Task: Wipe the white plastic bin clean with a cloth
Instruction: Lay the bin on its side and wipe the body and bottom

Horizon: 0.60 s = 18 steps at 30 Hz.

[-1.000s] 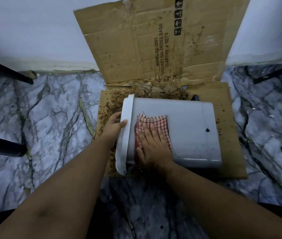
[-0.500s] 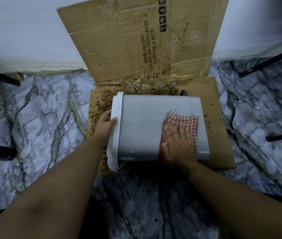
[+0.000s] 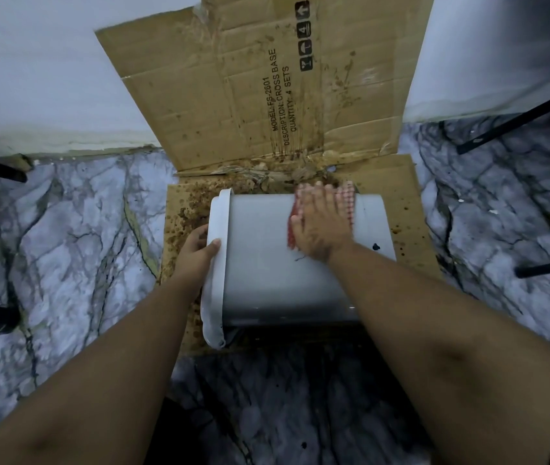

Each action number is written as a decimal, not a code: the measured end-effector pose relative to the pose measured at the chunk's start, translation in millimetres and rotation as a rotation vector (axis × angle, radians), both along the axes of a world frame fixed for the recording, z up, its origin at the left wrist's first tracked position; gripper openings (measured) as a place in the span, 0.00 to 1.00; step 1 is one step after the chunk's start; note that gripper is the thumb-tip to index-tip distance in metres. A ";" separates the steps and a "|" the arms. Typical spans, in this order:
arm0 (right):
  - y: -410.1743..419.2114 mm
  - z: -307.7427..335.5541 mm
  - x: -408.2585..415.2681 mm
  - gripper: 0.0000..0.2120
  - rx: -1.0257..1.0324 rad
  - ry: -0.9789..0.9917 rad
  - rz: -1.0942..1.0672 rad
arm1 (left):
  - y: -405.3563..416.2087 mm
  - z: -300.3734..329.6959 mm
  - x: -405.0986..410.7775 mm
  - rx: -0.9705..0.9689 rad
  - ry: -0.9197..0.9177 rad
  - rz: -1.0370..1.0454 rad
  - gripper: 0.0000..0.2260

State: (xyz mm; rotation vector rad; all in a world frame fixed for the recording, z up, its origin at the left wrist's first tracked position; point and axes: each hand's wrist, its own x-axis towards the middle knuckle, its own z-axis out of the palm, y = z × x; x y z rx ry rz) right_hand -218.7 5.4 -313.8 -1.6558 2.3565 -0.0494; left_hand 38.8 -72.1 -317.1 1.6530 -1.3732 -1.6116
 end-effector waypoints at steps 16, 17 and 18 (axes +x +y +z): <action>158.4 -21.7 -44.1 0.36 -0.069 -0.020 -0.081 | 7.6 4.6 -5.0 0.001 0.009 -0.027 0.19; 168.7 -22.3 -38.0 0.35 -0.082 -0.017 -0.077 | 9.2 6.3 -7.2 0.001 0.006 -0.028 0.19; 180.6 -23.7 -31.0 0.34 -0.094 -0.021 -0.071 | 10.5 7.7 -8.8 0.000 0.008 -0.028 0.19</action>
